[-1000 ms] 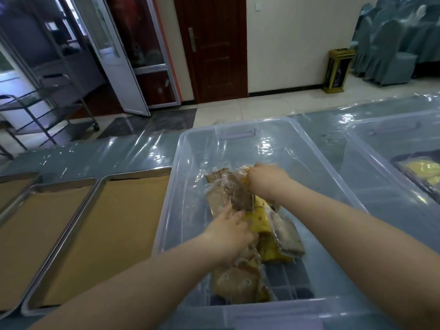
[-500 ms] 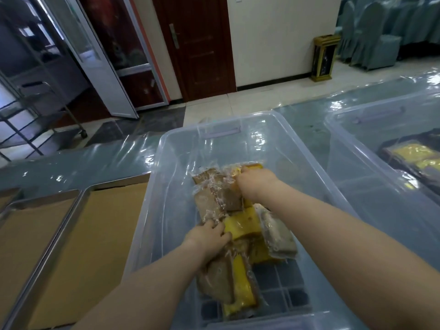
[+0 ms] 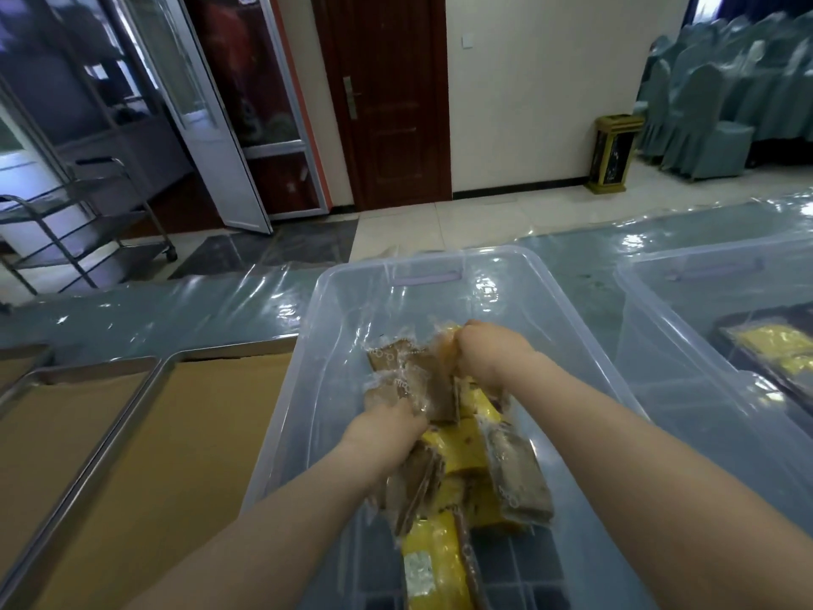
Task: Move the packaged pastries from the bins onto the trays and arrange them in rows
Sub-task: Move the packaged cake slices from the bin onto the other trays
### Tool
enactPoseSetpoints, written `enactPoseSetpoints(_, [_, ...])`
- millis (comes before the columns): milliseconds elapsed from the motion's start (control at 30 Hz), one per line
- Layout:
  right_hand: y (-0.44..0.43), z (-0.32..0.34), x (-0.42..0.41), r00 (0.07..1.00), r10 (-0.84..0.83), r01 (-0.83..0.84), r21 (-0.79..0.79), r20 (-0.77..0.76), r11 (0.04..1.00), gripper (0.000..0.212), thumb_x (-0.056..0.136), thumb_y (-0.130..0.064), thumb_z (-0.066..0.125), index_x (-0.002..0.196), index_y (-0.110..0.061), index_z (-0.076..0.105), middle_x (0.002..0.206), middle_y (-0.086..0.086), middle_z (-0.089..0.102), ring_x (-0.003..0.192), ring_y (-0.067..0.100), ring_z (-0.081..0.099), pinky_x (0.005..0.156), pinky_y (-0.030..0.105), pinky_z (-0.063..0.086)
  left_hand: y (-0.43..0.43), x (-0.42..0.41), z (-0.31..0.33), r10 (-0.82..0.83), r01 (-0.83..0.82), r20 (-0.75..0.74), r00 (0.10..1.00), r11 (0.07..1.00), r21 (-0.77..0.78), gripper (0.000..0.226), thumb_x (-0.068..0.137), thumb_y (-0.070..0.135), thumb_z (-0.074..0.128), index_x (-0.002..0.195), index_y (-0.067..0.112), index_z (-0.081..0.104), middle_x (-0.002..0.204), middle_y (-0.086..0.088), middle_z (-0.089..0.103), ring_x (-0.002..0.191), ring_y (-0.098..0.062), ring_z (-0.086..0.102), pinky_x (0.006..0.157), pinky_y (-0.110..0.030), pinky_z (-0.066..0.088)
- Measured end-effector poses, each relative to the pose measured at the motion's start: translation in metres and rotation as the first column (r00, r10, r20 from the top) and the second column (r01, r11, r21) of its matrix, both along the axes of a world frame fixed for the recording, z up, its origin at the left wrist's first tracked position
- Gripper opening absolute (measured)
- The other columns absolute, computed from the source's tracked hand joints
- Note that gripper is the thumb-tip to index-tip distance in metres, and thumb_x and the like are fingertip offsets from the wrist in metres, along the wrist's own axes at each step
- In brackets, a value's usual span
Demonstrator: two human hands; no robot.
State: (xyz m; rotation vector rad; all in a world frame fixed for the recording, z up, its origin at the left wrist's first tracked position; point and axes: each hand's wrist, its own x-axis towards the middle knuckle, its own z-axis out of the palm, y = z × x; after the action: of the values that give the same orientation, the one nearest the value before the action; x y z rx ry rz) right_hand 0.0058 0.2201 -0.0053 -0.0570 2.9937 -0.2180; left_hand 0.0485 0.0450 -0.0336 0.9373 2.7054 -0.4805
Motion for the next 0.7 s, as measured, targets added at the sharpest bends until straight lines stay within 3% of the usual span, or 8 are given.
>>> enactPoseSetpoints(167, [0.001, 0.028, -0.003, 0.990, -0.022, 0.005, -0.123, -0.140, 0.992, 0.011, 0.089, -0.011, 0.045, 0.089, -0.014, 0.055, 0.097, 0.004, 0.050, 0.081, 0.024, 0.052, 0.067, 0.035, 0.041, -0.003, -0.001, 0.045, 0.006, 0.086, -0.300, 0.954, 0.952, 0.294, 0.035, 0.089, 0.002, 0.043, 0.122, 0.013, 0.039, 0.122, -0.010, 0.039, 0.115, -0.028, 0.039, 0.079, -0.035, 0.043])
enactPoseSetpoints(300, [-0.008, 0.057, 0.005, 0.975, -0.023, -0.039, -0.274, -0.220, 0.961, 0.017, 0.084, -0.012, 0.046, 0.069, -0.021, 0.048, 0.083, 0.004, 0.056, 0.076, 0.025, 0.057, 0.063, 0.034, 0.045, -0.026, 0.001, 0.073, 0.087, 0.104, -0.397, 0.914, 0.894, 0.435, 0.033, 0.090, 0.005, 0.045, 0.120, 0.018, 0.041, 0.121, -0.004, 0.041, 0.113, -0.022, 0.040, 0.086, -0.036, 0.045])
enactPoseSetpoints(467, [-0.042, 0.108, 0.017, 0.919, 0.043, -0.176, -0.311, -0.392, 0.934, 0.015, 0.086, -0.014, 0.048, 0.089, -0.013, 0.062, 0.094, 0.004, 0.061, 0.084, 0.024, 0.060, 0.076, 0.041, 0.051, -0.072, 0.020, 0.102, 0.130, 0.205, -0.541, 0.831, 0.831, 0.516, 0.039, 0.080, -0.001, 0.062, 0.116, 0.012, 0.052, 0.116, -0.009, 0.050, 0.106, -0.026, 0.050, 0.069, -0.033, 0.053])
enactPoseSetpoints(700, [-0.141, 0.157, 0.055, 0.838, 0.180, -0.358, -0.271, -0.515, 0.893, 0.027, 0.088, -0.012, 0.045, 0.109, -0.018, 0.062, 0.106, 0.000, 0.062, 0.091, 0.020, 0.059, 0.082, 0.040, 0.049, -0.178, 0.060, 0.136, 0.345, 0.223, -0.584, 0.735, 0.690, 0.688, 0.049, 0.066, -0.005, 0.076, 0.110, 0.009, 0.061, 0.107, -0.013, 0.060, 0.093, -0.029, 0.060, 0.069, -0.033, 0.052])
